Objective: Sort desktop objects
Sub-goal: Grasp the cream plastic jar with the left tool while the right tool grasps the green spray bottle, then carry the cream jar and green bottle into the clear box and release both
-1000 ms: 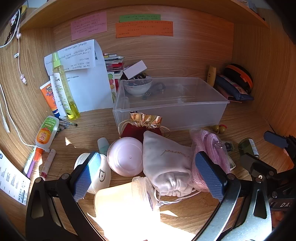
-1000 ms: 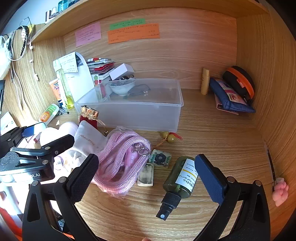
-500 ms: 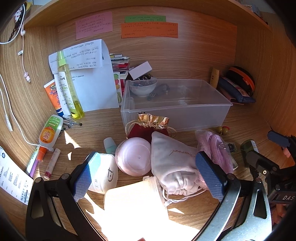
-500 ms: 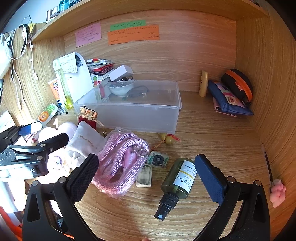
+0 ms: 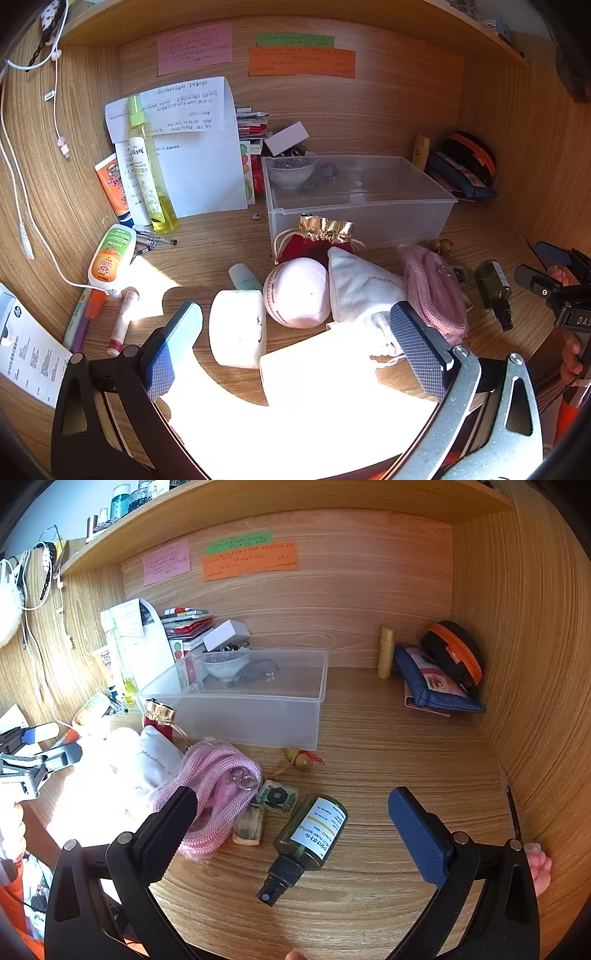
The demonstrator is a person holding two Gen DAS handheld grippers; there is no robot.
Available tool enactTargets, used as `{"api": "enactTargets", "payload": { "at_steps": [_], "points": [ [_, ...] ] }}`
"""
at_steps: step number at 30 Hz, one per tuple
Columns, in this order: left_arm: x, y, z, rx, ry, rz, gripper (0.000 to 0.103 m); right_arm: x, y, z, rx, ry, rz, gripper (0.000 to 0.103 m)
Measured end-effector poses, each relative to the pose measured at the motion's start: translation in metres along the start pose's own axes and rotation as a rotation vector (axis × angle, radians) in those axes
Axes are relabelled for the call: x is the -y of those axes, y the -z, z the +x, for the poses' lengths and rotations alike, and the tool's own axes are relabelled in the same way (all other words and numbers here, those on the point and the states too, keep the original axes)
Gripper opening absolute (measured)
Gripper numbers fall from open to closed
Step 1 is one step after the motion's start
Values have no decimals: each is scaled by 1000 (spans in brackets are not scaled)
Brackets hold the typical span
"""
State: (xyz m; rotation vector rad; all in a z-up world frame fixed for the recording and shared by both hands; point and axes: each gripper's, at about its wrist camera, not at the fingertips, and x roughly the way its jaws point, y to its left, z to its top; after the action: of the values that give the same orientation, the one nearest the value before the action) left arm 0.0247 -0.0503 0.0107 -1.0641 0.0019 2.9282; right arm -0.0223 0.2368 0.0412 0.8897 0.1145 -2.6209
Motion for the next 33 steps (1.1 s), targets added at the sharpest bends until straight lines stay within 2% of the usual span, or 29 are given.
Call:
{"api": "enactTargets", "payload": {
  "at_steps": [7,12,17,19,20,21,25,28,30,33],
  "points": [
    [-10,24,16,-112,37,-73,103,15,13,11,-64,-17,17,102],
    [-5,35,21,-128,38,-93,103,22,20,22,-104,-3,29,101],
    [-2,38,30,-142,62,-125,102,30,21,39,-159,-17,41,91],
    [-1,39,35,-151,56,-130,97,33,21,46,-184,-36,51,87],
    [0,39,38,-159,54,-133,88,35,21,50,-197,-50,56,84],
    [-1,39,40,-168,63,-139,85,35,21,53,-208,-59,60,82],
    [-2,41,50,-191,88,-167,82,32,20,63,-233,-64,40,80],
    [0,41,52,-187,86,-171,75,29,19,70,-249,-73,35,78],
    [0,43,51,-175,66,-172,68,26,18,72,-248,-59,20,75],
    [-2,44,49,-163,61,-187,68,23,16,74,-251,-59,4,66]
  ]
}}
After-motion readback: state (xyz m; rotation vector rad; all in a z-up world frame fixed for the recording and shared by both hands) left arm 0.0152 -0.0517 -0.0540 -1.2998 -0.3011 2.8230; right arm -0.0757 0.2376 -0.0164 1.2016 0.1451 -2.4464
